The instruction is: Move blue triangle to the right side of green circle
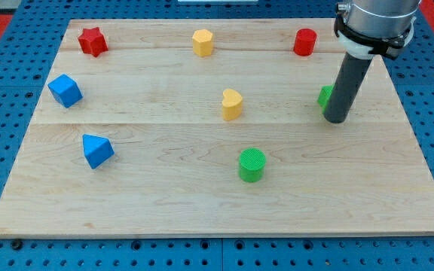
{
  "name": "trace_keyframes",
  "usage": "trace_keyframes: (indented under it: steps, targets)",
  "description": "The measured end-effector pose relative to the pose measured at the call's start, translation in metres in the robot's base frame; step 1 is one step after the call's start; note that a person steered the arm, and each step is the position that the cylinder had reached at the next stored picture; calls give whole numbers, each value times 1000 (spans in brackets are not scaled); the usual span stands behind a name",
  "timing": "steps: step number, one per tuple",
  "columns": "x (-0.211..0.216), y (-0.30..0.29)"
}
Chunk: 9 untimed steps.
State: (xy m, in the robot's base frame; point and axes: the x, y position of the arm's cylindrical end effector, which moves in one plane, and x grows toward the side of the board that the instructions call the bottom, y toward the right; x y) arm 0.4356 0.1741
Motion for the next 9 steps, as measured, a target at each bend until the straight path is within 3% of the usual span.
trace_keyframes:
  steps: [2,3,6,7,8,9]
  targets:
    - [1,-15]
    - [36,-22]
    - [37,-291]
    - [11,-313]
    - [4,-403]
    - [28,-462]
